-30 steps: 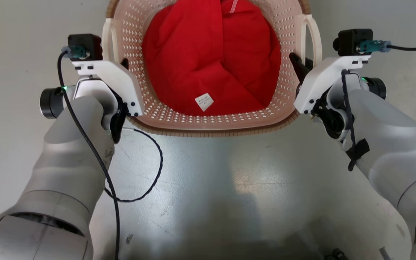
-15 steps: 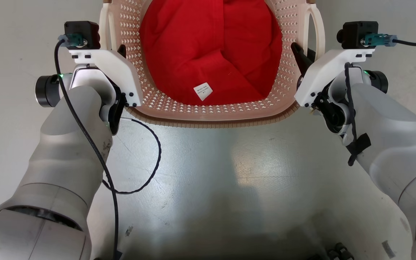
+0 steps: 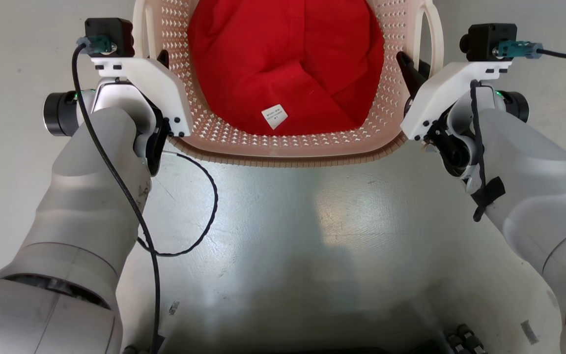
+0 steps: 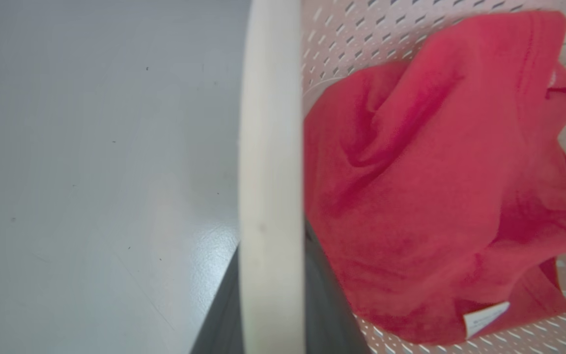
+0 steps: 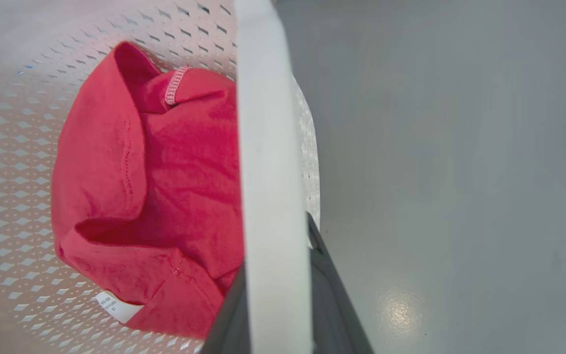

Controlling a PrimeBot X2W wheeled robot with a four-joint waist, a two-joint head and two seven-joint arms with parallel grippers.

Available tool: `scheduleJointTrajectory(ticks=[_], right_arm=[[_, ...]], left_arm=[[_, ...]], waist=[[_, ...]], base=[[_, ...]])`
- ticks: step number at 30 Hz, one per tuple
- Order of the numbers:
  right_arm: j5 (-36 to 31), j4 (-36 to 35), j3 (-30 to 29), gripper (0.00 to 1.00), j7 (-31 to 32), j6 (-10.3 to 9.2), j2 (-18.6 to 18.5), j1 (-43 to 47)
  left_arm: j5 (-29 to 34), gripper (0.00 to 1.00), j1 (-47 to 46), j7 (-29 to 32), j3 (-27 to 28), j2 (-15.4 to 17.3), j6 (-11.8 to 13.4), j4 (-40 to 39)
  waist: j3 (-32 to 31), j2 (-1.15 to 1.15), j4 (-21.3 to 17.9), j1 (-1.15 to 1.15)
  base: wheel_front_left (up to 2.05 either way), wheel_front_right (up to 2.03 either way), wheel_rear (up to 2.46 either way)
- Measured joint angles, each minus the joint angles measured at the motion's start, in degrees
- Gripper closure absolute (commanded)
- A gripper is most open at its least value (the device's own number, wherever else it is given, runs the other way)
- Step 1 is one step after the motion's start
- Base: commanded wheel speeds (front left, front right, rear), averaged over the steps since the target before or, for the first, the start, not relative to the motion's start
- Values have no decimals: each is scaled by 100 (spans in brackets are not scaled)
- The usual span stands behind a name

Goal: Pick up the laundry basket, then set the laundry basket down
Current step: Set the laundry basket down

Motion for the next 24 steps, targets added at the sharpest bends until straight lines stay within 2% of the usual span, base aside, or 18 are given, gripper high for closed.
scheduleJointTrajectory(ticks=[13,14,15,16,17,19,24], right_arm=[[60,33,60,100,-42,0,-3,-34],[62,35,65,93,-42,0,-4,-36],[62,36,69,72,-42,0,-3,-39],[63,40,71,18,-42,0,-1,-42],[64,41,76,0,-46,7,3,-42],[80,42,82,0,-83,65,40,-47],[107,100,104,0,-142,65,164,-70]], left_arm=[[-13,100,-58,-16,-67,-9,2,0],[-16,93,-59,-15,-73,-11,4,0],[-35,52,-61,-15,-75,-12,16,0],[-49,0,-62,-16,-78,-14,16,0],[-49,0,-72,-18,-82,-15,18,-2],[-49,0,-86,-20,-87,-20,18,-9],[-56,0,-89,-44,-108,-35,16,-10]], waist=[[64,0,23,0],[72,0,26,0],[80,0,29,0],[86,0,30,0],[89,0,30,0],[93,0,28,0],[88,0,30,0]], base=[[0,0,0],[0,0,0],[0,0,0],[0,0,0],[0,0,0],[0,0,0],[0,0,0]])
